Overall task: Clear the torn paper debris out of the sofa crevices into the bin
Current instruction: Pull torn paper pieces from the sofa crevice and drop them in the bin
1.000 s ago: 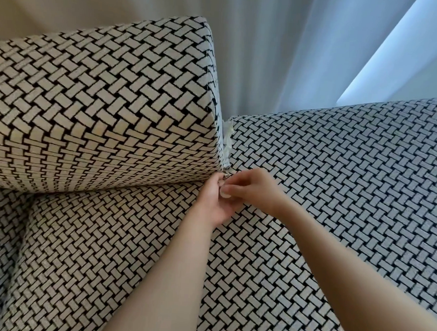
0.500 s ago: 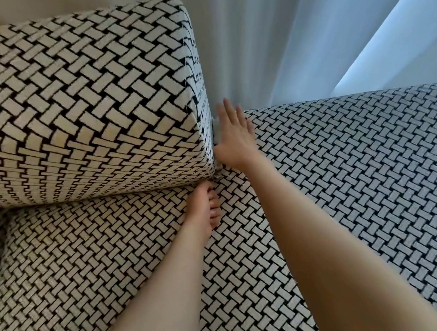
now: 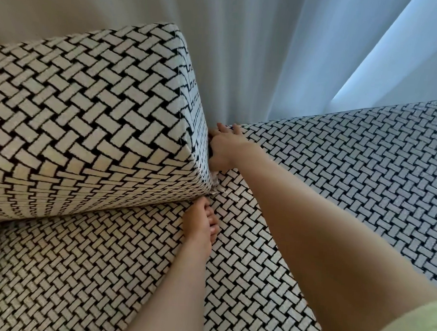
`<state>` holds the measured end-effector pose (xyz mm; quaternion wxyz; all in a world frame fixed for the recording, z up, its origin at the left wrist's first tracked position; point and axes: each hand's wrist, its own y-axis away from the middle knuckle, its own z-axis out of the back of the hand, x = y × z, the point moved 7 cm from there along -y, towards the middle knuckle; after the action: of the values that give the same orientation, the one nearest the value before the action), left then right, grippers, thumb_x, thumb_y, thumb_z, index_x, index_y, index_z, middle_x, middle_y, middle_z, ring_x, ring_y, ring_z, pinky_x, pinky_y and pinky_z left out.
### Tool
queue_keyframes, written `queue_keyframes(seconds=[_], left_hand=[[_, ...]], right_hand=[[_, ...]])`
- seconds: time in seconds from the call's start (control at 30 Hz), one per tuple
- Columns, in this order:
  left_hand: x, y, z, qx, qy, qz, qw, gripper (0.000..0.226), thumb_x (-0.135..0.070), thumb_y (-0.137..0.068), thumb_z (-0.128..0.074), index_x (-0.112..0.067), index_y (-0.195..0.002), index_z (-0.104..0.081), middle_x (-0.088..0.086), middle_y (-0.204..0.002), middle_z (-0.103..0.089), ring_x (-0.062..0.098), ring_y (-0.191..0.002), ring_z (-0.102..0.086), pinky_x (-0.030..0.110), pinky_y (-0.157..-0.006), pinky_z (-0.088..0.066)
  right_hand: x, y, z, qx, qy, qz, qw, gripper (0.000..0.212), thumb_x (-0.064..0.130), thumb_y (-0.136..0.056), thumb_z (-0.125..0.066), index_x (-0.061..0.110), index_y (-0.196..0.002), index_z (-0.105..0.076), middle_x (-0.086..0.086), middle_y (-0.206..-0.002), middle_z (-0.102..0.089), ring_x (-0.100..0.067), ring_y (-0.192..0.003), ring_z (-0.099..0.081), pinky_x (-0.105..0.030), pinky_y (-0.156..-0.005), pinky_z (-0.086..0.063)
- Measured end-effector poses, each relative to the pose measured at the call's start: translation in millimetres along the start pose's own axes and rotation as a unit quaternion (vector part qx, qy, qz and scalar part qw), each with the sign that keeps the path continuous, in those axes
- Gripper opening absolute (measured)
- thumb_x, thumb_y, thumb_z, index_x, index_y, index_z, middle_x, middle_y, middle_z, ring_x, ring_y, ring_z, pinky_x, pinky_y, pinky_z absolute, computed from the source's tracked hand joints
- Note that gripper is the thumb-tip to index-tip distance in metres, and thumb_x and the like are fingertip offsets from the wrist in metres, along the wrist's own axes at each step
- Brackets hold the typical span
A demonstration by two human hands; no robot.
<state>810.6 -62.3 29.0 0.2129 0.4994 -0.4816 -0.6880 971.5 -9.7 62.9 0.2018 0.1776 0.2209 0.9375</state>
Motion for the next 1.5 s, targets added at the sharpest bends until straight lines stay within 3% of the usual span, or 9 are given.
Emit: queue_keyframes(seconds=[0.23, 0.43, 0.6, 0.7, 0.97, 1.13, 1.3, 1.4, 1.5], left_hand=[[3, -3, 2, 0.008, 0.035, 0.013, 0.999, 0.040, -0.022, -0.088, -0.042, -0.021, -0.051, -0.027, -0.008, -0.032, -0.025, 0.006, -0.026, -0.016, 0.016, -0.034, -0.009], [4, -3, 2, 0.002, 0.059, 0.017, 0.998, 0.041, -0.029, -0.090, -0.039, -0.021, -0.052, -0.027, -0.009, -0.032, -0.027, 0.006, -0.026, -0.016, 0.016, -0.034, -0.007], [4, 2, 3, 0.024, 0.126, 0.009, 0.992, 0.040, -0.025, -0.091, -0.036, -0.020, -0.053, -0.025, -0.005, -0.032, -0.025, 0.005, -0.025, -0.015, 0.013, -0.030, -0.008], [3, 2, 6, 0.039, 0.162, -0.010, 0.986, 0.041, -0.024, -0.092, -0.033, -0.020, -0.052, -0.024, -0.007, -0.032, -0.024, 0.005, -0.024, -0.015, 0.012, -0.030, -0.009], [2, 1, 5, 0.032, 0.119, -0.008, 0.992, 0.043, -0.024, -0.092, -0.033, -0.021, -0.050, -0.025, -0.009, -0.031, -0.024, 0.006, -0.025, -0.014, 0.015, -0.033, -0.007], [0, 2, 6, 0.024, 0.115, -0.014, 0.993, 0.044, -0.024, -0.092, -0.035, -0.022, -0.049, -0.025, -0.010, -0.032, -0.025, 0.006, -0.026, -0.014, 0.016, -0.034, -0.007], [0, 3, 6, 0.004, 0.102, -0.012, 0.995, 0.042, -0.026, -0.090, -0.036, -0.022, -0.050, -0.025, -0.011, -0.031, -0.025, 0.006, -0.027, -0.015, 0.017, -0.034, -0.008], [0, 4, 5, -0.005, 0.097, -0.011, 0.995, 0.041, -0.026, -0.090, -0.037, -0.022, -0.051, -0.026, -0.011, -0.032, -0.025, 0.006, -0.027, -0.015, 0.015, -0.034, -0.009], [-2, 9, 3, -0.007, 0.085, -0.023, 0.996, 0.037, -0.028, -0.092, -0.036, -0.020, -0.057, -0.042, -0.008, -0.041, -0.039, 0.007, -0.035, -0.027, 0.016, -0.037, -0.018]], right_hand=[[9, 18, -13, 0.023, -0.018, 0.007, 1.000, 0.065, 0.032, -0.088, -0.046, 0.018, -0.147, -0.021, -0.004, -0.157, 0.001, -0.022, -0.143, 0.013, -0.053, -0.112, 0.013], [19, 38, -27, 0.023, -0.048, 0.035, 0.998, 0.065, 0.031, -0.086, -0.043, 0.018, -0.147, -0.024, -0.004, -0.157, -0.002, -0.017, -0.143, 0.012, -0.048, -0.113, 0.016], [20, 44, -35, 0.009, -0.077, 0.041, 0.996, 0.076, 0.042, -0.076, -0.055, 0.019, -0.144, -0.031, -0.006, -0.156, -0.007, -0.018, -0.144, 0.008, -0.044, -0.113, 0.017], [25, 50, -40, -0.030, -0.068, 0.035, 0.997, 0.078, 0.044, -0.076, -0.059, 0.023, -0.145, -0.029, -0.006, -0.156, -0.007, -0.020, -0.144, 0.008, -0.043, -0.112, 0.016], [33, 67, -45, -0.238, -0.156, 0.007, 0.959, 0.046, 0.019, -0.090, -0.048, 0.011, -0.135, -0.047, -0.011, -0.145, -0.034, -0.024, -0.142, -0.013, -0.031, -0.113, 0.010], [36, 62, -52, -0.254, -0.158, 0.001, 0.954, 0.043, 0.013, -0.093, -0.043, 0.009, -0.136, -0.046, -0.011, -0.146, -0.033, -0.023, -0.141, -0.017, -0.028, -0.114, 0.008], [32, 67, -49, -0.255, -0.195, 0.031, 0.946, 0.041, 0.020, -0.085, -0.055, 0.007, -0.125, -0.056, -0.011, -0.137, -0.041, -0.025, -0.135, -0.026, -0.033, -0.118, 0.001], [28, 71, -48, -0.235, -0.192, 0.044, 0.952, 0.060, 0.031, -0.080, -0.051, 0.006, -0.134, -0.045, -0.012, -0.149, -0.026, -0.025, -0.139, -0.017, -0.039, -0.118, -0.010], [28, 73, -46, -0.170, -0.252, 0.034, 0.952, 0.089, 0.039, -0.073, -0.044, 0.011, -0.148, -0.005, -0.008, -0.156, -0.004, -0.019, -0.143, -0.002, -0.034, -0.118, -0.001]])
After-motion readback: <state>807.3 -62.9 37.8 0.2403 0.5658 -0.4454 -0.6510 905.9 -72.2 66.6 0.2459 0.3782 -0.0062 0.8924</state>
